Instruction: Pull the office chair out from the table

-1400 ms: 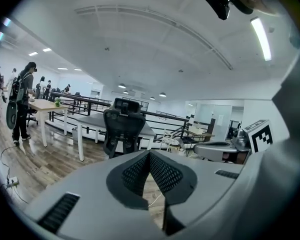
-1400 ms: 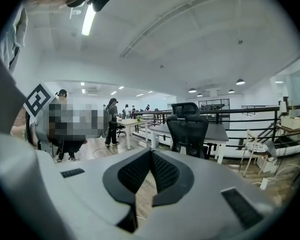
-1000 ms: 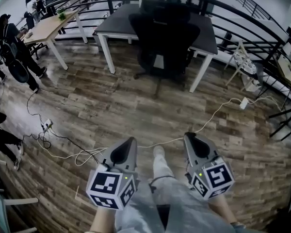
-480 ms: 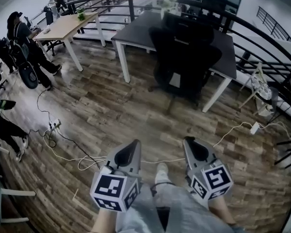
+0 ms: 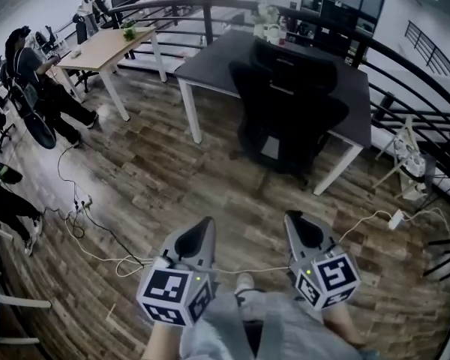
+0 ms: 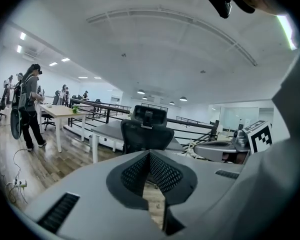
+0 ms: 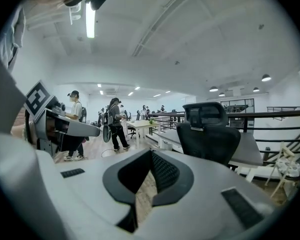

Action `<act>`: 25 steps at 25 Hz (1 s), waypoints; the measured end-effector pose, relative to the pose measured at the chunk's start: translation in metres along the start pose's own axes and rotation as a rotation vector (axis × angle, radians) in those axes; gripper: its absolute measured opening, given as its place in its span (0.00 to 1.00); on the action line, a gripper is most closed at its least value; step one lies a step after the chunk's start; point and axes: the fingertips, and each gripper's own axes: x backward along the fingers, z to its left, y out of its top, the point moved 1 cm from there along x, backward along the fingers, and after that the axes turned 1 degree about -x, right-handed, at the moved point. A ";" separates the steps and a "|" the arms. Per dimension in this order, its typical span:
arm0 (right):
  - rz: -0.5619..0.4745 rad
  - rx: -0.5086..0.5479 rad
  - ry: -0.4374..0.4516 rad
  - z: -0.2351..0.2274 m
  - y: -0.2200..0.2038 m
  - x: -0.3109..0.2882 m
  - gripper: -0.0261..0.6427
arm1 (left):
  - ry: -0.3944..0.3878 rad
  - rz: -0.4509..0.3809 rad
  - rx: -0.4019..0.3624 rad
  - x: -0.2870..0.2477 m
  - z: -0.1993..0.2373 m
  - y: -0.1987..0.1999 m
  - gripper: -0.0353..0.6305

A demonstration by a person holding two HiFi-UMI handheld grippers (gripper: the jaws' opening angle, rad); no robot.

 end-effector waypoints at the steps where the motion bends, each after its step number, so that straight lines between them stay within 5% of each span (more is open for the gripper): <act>1: -0.003 0.007 0.002 -0.005 0.001 -0.004 0.05 | -0.003 -0.001 0.000 -0.008 -0.001 0.001 0.07; 25: 0.002 -0.042 -0.195 -0.136 0.003 -0.033 0.05 | -0.129 -0.042 -0.078 -0.145 -0.011 0.064 0.07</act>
